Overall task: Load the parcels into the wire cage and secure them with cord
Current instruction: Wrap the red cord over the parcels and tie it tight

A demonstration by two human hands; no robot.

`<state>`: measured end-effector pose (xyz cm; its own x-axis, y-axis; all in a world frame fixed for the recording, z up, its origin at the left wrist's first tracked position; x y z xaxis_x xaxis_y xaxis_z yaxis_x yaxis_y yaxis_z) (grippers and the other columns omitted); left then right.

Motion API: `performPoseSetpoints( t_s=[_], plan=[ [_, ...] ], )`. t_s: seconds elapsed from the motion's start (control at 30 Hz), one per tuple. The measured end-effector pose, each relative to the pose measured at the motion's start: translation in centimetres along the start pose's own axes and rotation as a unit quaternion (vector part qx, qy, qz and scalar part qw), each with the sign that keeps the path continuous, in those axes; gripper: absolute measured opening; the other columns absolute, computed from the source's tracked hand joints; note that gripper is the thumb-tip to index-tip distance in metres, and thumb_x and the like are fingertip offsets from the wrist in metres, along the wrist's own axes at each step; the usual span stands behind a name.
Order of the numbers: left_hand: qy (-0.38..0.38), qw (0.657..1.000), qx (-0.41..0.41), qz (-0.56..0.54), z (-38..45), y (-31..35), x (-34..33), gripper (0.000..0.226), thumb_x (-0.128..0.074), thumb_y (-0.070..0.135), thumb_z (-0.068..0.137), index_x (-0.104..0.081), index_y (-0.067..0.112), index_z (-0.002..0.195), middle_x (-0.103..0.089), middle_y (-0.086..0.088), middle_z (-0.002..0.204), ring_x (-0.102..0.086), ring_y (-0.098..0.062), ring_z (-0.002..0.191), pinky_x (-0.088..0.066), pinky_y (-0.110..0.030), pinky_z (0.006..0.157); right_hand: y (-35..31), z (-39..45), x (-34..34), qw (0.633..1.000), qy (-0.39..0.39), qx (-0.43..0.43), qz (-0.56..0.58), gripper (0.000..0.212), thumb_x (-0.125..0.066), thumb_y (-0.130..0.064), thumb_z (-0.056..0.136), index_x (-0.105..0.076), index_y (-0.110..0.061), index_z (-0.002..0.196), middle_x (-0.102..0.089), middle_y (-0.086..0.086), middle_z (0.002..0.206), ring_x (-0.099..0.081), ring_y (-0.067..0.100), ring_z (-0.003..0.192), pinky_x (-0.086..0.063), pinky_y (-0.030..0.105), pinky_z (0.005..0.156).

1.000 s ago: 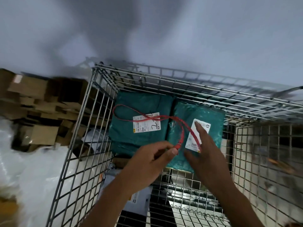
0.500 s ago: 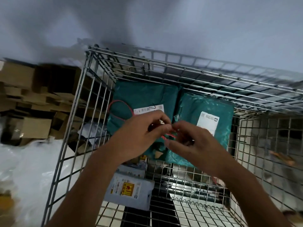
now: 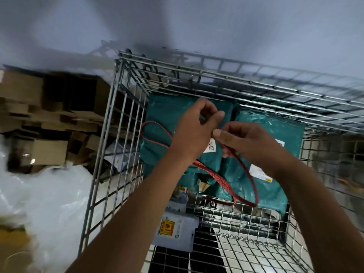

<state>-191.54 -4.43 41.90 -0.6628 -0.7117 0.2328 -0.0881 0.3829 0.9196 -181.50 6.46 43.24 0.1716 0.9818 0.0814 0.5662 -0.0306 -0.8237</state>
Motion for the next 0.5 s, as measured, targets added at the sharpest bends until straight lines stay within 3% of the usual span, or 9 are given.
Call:
performPoseSetpoints(
  t_s=[0.07, 0.17, 0.27, 0.37, 0.5],
  plan=[
    [0.009, 1.0, 0.021, 0.002, 0.9, -0.7, -0.3, 0.017, -0.065, 0.025, 0.099, -0.057, 0.013, 0.091, -0.056, 0.009, 0.08, -0.053, -0.006, 0.073, -0.049, -0.025, 0.071, 0.4, 0.6, -0.2, 1.0, -0.013, -0.002, -0.015, 0.029, -0.073, -0.052, 0.086, -0.074, -0.023, 0.086, -0.052, -0.007, 0.057, -0.045, 0.007, 0.05, -0.039, 0.014, 0.049],
    [-0.009, 0.996, 0.084, -0.033, 1.7, -1.9, -0.8, 0.024, -0.064, 0.029, 0.1, -0.058, 0.008, 0.091, -0.057, 0.002, 0.081, -0.061, -0.013, 0.073, -0.06, -0.039, 0.076, 1.7, 1.3, 0.1, 0.998, 0.029, -0.008, -0.047, 0.023, -0.067, -0.046, 0.094, -0.075, -0.025, 0.091, -0.046, -0.01, 0.052, -0.039, 0.009, 0.045, -0.033, 0.021, 0.045],
    [-0.025, 0.989, 0.12, -0.079, 2.2, -2.4, -0.9, 0.029, -0.062, 0.04, 0.1, -0.061, 0.012, 0.091, -0.061, 0.002, 0.081, -0.07, -0.019, 0.075, -0.063, -0.047, 0.08, 3.2, 2.2, 2.0, 0.984, 0.17, -0.007, -0.056, 0.023, -0.063, -0.041, 0.097, -0.074, -0.023, 0.089, -0.047, -0.003, 0.052, -0.042, 0.009, 0.044, -0.033, 0.022, 0.041],
    [0.033, 0.995, 0.078, -0.048, 3.1, -2.3, 0.0, 0.016, -0.064, 0.029, 0.1, -0.066, 0.014, 0.102, -0.067, 0.006, 0.088, -0.071, -0.025, 0.079, -0.063, -0.042, 0.076, 4.1, 3.3, 3.2, 0.949, 0.313, -0.013, 0.026, 0.038, -0.063, -0.042, 0.095, -0.07, -0.006, 0.085, -0.043, 0.001, 0.055, -0.038, 0.012, 0.047, -0.03, 0.024, 0.044],
    [0.054, 0.995, 0.055, -0.061, 4.3, -2.3, -0.1, 0.021, -0.062, 0.022, 0.101, -0.065, 0.017, 0.121, -0.068, 0.004, 0.093, -0.068, -0.013, 0.062, -0.063, -0.034, 0.064, 3.7, 5.4, 2.3, 0.921, 0.365, -0.03, 0.134, 0.035, -0.066, -0.038, 0.094, -0.068, -0.011, 0.072, -0.046, 0.009, 0.064, -0.038, 0.021, 0.061, -0.033, 0.038, 0.057]
  ],
)
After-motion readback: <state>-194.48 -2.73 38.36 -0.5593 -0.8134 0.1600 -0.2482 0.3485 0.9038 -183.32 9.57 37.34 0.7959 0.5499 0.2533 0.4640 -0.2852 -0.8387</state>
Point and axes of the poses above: each hand's wrist, its own z-axis towards the middle knuckle, its own x-axis out of the back of the hand, y = z × x, the point moved 5 cm from there along z, towards the middle knuckle
